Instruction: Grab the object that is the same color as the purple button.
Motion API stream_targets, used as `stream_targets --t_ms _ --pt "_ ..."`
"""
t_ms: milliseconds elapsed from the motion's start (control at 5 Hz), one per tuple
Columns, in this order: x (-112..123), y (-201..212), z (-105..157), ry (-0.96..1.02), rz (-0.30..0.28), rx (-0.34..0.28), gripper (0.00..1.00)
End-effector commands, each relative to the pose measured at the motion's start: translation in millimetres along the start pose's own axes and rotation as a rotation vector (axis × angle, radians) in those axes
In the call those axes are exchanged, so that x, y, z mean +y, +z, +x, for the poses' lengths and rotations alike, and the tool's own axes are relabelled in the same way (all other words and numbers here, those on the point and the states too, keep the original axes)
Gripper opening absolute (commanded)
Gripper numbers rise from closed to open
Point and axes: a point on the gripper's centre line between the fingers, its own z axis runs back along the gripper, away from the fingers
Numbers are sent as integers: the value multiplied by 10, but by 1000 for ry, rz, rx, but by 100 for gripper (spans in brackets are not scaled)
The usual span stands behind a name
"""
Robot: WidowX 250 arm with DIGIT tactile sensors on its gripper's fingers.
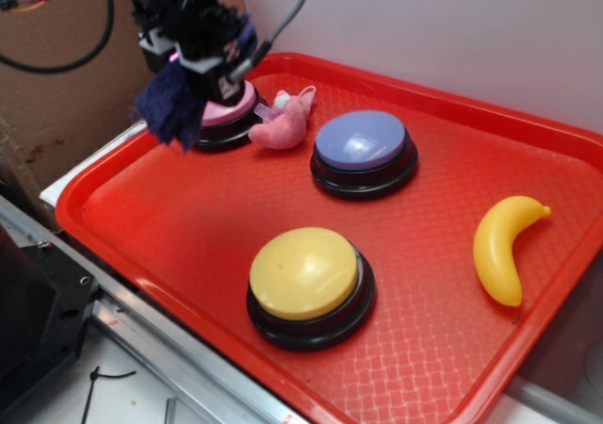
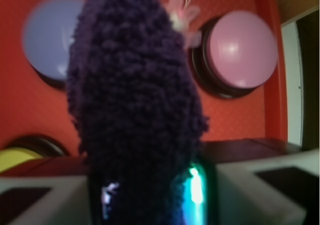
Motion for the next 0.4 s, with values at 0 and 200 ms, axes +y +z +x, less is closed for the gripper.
stream_targets --t_ms 0,200 --pt "-206 641 269 66 -29 -132 0" --pt "-189 581 253 98 -64 -113 0"
